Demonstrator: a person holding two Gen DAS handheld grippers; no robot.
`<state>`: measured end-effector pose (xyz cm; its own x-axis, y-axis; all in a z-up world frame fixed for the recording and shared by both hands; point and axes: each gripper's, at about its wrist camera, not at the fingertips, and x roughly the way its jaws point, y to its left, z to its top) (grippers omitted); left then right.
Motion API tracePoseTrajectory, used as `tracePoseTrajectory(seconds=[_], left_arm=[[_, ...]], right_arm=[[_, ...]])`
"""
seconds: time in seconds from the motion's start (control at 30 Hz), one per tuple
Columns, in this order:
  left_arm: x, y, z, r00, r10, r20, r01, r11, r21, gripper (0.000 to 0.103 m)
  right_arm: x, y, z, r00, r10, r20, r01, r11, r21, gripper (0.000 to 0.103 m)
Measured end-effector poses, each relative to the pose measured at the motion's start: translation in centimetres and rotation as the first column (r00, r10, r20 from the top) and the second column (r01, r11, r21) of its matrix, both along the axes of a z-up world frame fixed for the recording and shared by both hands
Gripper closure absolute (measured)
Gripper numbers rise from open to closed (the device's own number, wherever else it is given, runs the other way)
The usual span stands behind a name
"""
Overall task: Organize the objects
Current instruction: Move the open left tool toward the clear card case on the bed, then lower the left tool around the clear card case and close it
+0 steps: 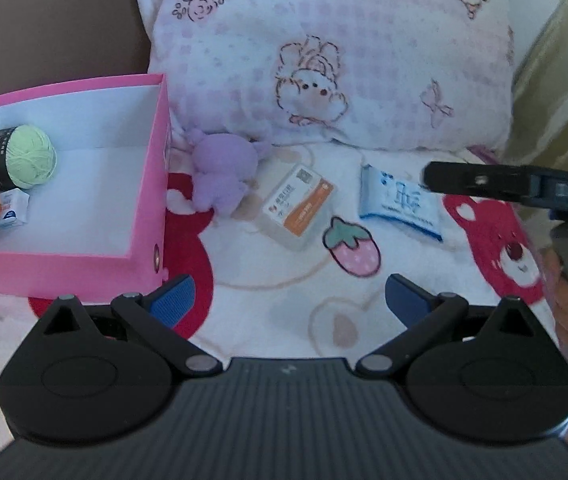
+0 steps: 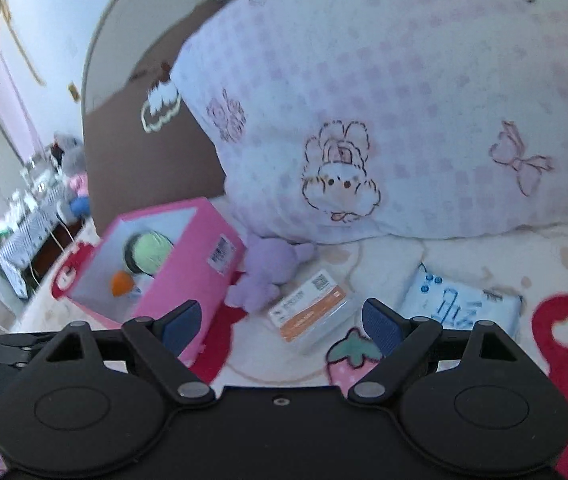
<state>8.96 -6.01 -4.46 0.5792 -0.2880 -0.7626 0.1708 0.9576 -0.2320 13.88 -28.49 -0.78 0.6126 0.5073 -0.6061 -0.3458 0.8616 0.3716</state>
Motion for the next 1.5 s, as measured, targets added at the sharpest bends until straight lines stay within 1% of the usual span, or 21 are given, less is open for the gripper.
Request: tracePoseTrajectory(seconds=[0.07, 0.1, 0.17, 0.3, 0.37, 0.47, 0.6, 0.63, 0.67, 0.73, 0.77, 0.83, 0.9, 1.0, 1.07, 1.13, 1.2, 1.27, 1.3, 1.33, 1.5], left_arm=[[0.7, -0.6, -0.9, 1.0, 0.015, 0.01, -0.016, 1.0, 0.02, 0.0], [1.0, -0.7, -1.3, 1.0, 0.025, 0.015, -0.025, 0.999, 0.024, 0.0], [1.5, -1.1, -1.9, 0.999, 0.036, 0.018, -0.036, 0.999, 0.027, 0.001], [2.3, -2.1, -3.3, 0.999, 0.034, 0.036, -0.034, 0.999, 0.023, 0.002], [2.4, -2.7, -3.7, 0.997, 0.028, 0.066, -0.03, 0.999, 0.044, 0.003], [2.4, -3.3, -4.1, 0.993, -0.004, 0.115, -0.003, 0.998, 0.063, 0.003], [3.2, -3.7, -5.1, 0.991, -0.021, 0.131, 0.012, 0.997, 0.07, 0.003], [3.5, -3.8, -5.3, 0.99, -0.025, 0.136, 0.016, 0.998, 0.068, 0.003], [3.7, -4.0, -5.5, 0.99, -0.027, 0.141, 0.018, 0.998, 0.067, 0.003], [4.3, -4.4, -6.0, 0.989, -0.028, 0.144, 0.017, 0.997, 0.079, 0.009], [4.7, -4.6, -6.4, 0.989, -0.032, 0.142, 0.02, 0.996, 0.085, 0.015], [5.4, -4.8, -7.0, 0.992, -0.027, 0.123, 0.017, 0.997, 0.08, 0.021], [6.3, -4.7, -7.8, 0.994, -0.02, 0.104, 0.014, 0.998, 0.061, 0.033], [7.4, -4.5, -8.7, 0.997, 0.008, 0.081, -0.011, 0.999, 0.04, 0.039], [8.0, -4.2, -9.1, 0.997, 0.032, 0.068, -0.033, 0.999, 0.016, 0.04], [8.4, -3.9, -9.4, 0.997, 0.045, 0.06, -0.045, 0.999, -0.01, 0.043], [8.8, -3.7, -9.8, 0.998, 0.047, 0.041, -0.046, 0.998, -0.04, 0.055], [9.1, -3.4, -10.2, 0.999, 0.05, 0.014, -0.049, 0.996, -0.077, 0.06], [9.2, -3.3, -10.3, 0.998, 0.054, 0.006, -0.053, 0.993, -0.108, 0.066], [9.2, -3.2, -10.4, 0.998, 0.059, -0.001, -0.058, 0.99, -0.127, 0.066], [9.1, -3.1, -10.3, 0.996, 0.089, -0.015, -0.09, 0.985, -0.145, 0.069]], right_arm=[[1.3, 0.3, -0.6, 0.997, -0.056, 0.061, 0.058, 0.997, -0.045, 0.015], [2.1, 0.4, -1.0, 0.995, -0.071, 0.072, 0.074, 0.996, -0.047, 0.016], [3.8, 0.5, -2.0, 0.997, -0.058, 0.045, 0.059, 0.998, -0.019, 0.022], [6.1, 1.2, -3.7, 0.998, -0.026, 0.05, 0.027, 0.999, -0.024, 0.022], [6.7, 1.1, -5.0, 0.999, -0.024, 0.047, 0.024, 1.0, -0.01, 0.023], [7.1, 0.7, -7.4, 1.0, -0.029, 0.004, 0.029, 0.998, 0.049, 0.025], [7.6, 0.8, -9.7, 0.999, -0.022, -0.025, 0.023, 0.999, 0.048, 0.027], [7.8, 0.7, -10.0, 0.999, -0.017, -0.029, 0.018, 0.999, 0.048, 0.03], [7.9, 0.7, -10.2, 0.999, -0.014, -0.03, 0.015, 0.999, 0.049, 0.04], [8.2, 1.0, -10.5, 1.0, 0.004, -0.027, -0.003, 0.999, 0.032, 0.055], [8.3, 1.2, -10.6, 1.0, 0.008, -0.022, -0.008, 1.0, 0.011, 0.056], [8.5, 1.4, -10.8, 1.0, 0.021, 0.0, -0.021, 1.0, -0.007, 0.061], [8.8, 1.4, -11.1, 1.0, 0.023, -0.002, -0.023, 1.0, -0.003, 0.062], [9.2, 1.1, -11.7, 0.999, 0.032, -0.005, -0.032, 0.999, 0.02, 0.062], [9.4, 0.9, -12.0, 0.998, 0.055, -0.014, -0.054, 0.997, 0.052, 0.066], [9.3, 0.7, -12.0, 0.997, 0.079, -0.016, -0.077, 0.995, 0.064, 0.067], [9.3, 0.6, -12.1, 0.996, 0.091, -0.025, -0.089, 0.993, 0.072, 0.067], [9.6, 0.5, -12.3, 0.995, 0.086, -0.04, -0.083, 0.993, 0.084, 0.068], [9.6, 0.5, -12.4, 0.996, 0.081, -0.044, -0.077, 0.993, 0.088, 0.068], [9.6, 0.5, -12.5, 0.996, 0.077, -0.044, -0.073, 0.993, 0.09, 0.068], [9.2, 0.1, -12.4, 0.994, 0.067, -0.085, -0.058, 0.993, 0.105, 0.068]])
